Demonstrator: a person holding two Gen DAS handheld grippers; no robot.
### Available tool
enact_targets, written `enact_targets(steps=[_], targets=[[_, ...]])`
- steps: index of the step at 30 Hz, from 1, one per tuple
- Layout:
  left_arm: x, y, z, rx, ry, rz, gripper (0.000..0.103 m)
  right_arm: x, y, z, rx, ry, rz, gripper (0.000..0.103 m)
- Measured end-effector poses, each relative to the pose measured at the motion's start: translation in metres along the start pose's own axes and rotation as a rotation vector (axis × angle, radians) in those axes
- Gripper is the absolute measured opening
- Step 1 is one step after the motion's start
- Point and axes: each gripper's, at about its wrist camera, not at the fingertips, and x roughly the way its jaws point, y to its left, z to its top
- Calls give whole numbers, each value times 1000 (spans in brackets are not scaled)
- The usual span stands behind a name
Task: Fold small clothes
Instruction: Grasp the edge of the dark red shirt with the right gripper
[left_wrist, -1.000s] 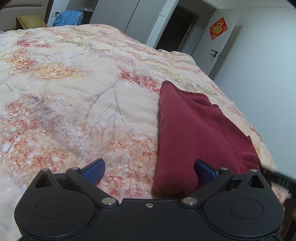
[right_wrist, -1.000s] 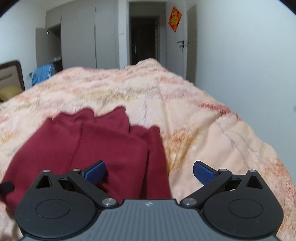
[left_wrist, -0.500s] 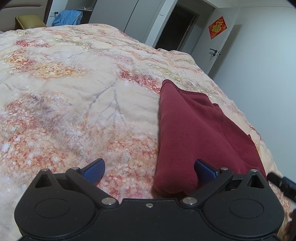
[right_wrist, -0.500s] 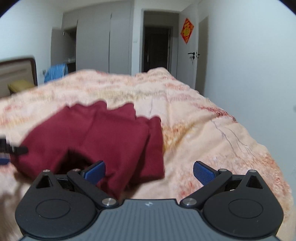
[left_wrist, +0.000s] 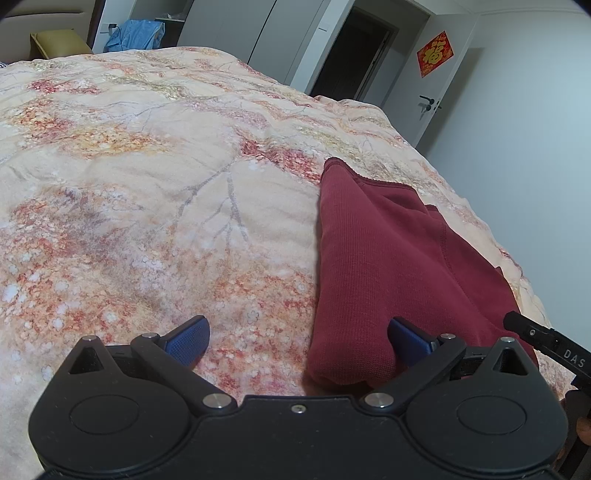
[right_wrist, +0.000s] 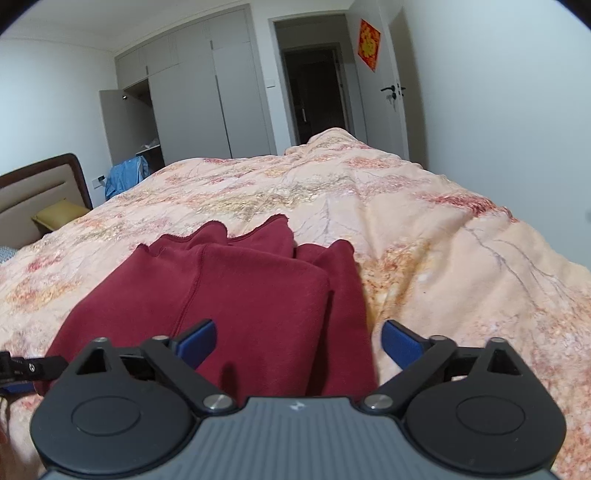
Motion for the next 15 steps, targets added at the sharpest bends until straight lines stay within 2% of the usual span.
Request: enact_targets(steps=[4, 7, 8, 13, 15], targets=[[1, 0, 0, 4, -1, 5, 103, 2, 3, -2, -7, -15, 14, 81], [2, -1, -1, 9, -3, 6, 103, 5, 3, -1, -5, -11, 21, 65], [3, -2, -1, 9, -3, 6, 103, 7, 2, -1, 5, -5, 25, 57], [5, -5, 0, 18, 1, 10, 103, 12, -8, -3, 89, -4, 46, 39], [7, -8, 2, 25, 6, 12, 103, 13, -9, -2, 88, -11, 48, 26]])
